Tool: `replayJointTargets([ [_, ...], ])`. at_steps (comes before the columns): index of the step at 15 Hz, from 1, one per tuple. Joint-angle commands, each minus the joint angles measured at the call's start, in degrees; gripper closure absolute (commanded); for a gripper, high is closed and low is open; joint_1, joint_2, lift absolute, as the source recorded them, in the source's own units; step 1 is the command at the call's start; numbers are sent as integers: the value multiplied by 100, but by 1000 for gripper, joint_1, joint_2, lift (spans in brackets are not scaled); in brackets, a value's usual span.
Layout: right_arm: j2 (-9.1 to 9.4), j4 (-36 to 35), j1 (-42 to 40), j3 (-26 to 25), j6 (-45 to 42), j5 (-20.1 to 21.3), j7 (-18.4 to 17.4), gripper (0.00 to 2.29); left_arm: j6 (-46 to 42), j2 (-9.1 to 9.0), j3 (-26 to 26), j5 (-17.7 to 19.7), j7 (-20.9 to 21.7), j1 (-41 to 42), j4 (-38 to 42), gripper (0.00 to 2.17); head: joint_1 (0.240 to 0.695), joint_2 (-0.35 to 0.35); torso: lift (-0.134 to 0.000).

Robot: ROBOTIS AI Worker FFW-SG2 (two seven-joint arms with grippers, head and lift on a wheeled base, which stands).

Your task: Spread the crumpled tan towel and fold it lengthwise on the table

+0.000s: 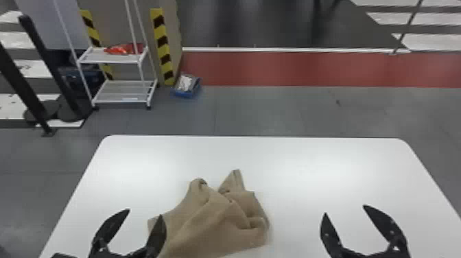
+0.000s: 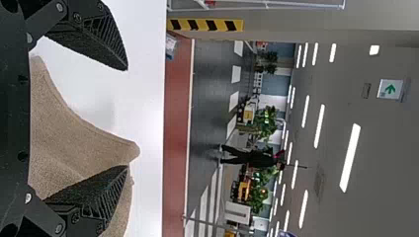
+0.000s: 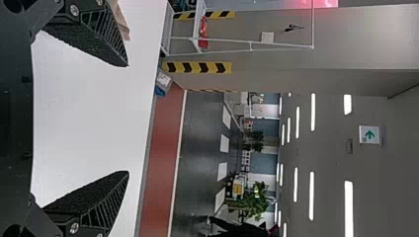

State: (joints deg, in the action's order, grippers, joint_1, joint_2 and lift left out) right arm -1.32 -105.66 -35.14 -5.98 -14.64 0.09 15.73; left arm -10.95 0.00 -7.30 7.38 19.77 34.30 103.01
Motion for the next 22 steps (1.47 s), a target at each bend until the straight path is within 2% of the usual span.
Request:
replayJointTargets([
  [1, 0, -7, 7, 0, 1, 0, 0, 110, -16, -15, 0, 0, 0, 7, 0, 194, 695, 7, 0],
  [14, 0, -60, -28, 9, 1, 9, 0, 110, -34, -15, 35, 9, 79, 59, 35, 194, 695, 5, 0],
  [17, 0, -25, 16, -132, 36, -9, 0, 110, 19, 0, 290, -88, 141, 103, -9, 198, 695, -3, 0],
  [19, 18, 54, 51, -475, 72, -97, 0, 110, 54, 9, 563, -290, 237, 59, -167, 198, 695, -52, 0],
  [22, 26, 283, 121, -1046, 89, -343, 9, 110, 898, 26, 914, -642, 255, -257, -466, 198, 695, -166, 0],
])
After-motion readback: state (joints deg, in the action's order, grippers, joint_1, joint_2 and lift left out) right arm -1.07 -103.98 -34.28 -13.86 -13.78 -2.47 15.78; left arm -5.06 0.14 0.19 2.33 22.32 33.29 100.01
